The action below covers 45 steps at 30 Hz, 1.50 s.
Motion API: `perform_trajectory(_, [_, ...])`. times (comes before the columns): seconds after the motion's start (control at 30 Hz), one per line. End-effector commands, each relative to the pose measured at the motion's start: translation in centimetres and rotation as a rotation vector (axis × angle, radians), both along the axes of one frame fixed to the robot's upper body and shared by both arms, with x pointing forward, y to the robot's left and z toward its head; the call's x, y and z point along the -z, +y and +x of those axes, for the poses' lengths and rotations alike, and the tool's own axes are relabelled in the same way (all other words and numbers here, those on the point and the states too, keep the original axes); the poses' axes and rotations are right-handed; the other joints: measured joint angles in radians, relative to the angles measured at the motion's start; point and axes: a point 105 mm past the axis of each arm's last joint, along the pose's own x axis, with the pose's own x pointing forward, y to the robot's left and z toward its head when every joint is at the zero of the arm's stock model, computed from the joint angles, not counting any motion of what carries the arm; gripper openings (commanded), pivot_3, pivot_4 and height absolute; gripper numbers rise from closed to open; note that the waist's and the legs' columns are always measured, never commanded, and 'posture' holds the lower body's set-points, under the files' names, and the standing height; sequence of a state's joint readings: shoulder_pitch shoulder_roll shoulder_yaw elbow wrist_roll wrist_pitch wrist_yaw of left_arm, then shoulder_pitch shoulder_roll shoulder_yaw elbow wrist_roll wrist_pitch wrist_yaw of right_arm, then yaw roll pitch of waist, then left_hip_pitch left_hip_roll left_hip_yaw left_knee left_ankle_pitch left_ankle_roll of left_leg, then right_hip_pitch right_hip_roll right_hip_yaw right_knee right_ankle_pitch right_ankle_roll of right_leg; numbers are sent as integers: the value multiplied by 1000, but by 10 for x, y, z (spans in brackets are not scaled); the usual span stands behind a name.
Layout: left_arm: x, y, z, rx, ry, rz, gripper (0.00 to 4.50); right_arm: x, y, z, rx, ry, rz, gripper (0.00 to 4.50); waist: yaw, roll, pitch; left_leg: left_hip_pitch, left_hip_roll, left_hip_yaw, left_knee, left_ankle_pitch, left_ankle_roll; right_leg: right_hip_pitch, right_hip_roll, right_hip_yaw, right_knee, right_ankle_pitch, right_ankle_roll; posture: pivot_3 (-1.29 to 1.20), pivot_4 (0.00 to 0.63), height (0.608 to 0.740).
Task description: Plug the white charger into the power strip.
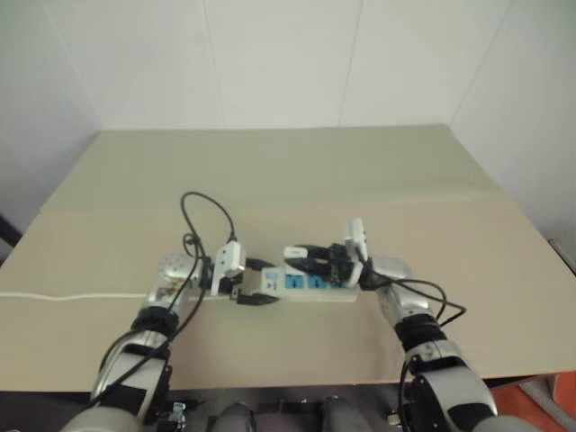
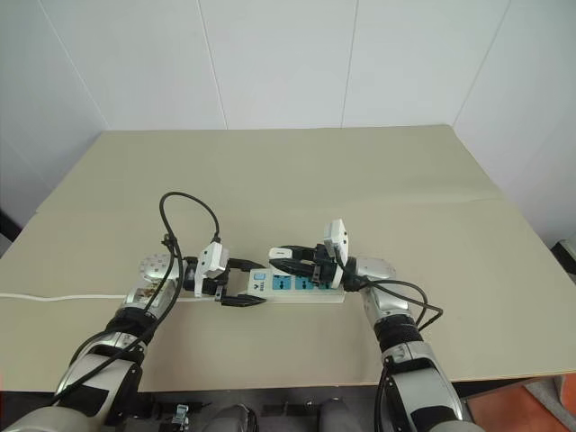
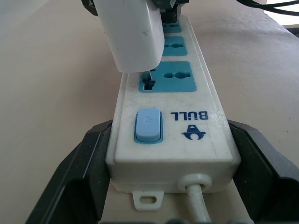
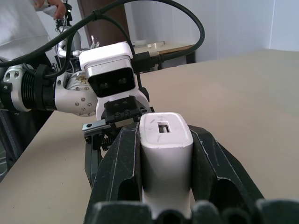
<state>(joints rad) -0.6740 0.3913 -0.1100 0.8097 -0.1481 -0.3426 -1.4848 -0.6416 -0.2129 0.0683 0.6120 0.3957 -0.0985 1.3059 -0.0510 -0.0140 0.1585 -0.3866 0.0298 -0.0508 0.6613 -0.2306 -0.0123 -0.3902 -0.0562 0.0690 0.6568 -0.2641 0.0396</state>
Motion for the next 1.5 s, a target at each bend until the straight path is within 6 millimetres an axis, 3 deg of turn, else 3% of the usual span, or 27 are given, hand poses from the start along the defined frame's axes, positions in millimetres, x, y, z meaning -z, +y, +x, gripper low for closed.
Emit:
perform_trajectory(0.03, [3,3,-3,22,7,49,3265,-5,-1,2,6,-42,5,1111,0,0,0,0,0,0,0,0,0,0,0,0,0,0,0,0,150,740])
perform_trajectory(0.57, [2,2,-5,30,8,48,3265,10,-2,-2,-38,-58,-47,1111,3,0,0,0,0,0,-1,0,0,0,0,0,-1,0,0,0,150,740])
perform_trajectory(1.1, [1,3,-8,44,19,39,3265,60,3,-13,-91,33,-227,1111,-5,0,0,3,0,0,-2,0,0,2,0,0,-1,0,0,0,150,740])
perform_trajectory(1.5, [0,3,-9,49,28,37,3265,84,2,-11,-56,155,-338,1111,-19,-1,-1,8,1,0,-2,0,0,5,1,1,0,0,0,0,150,740])
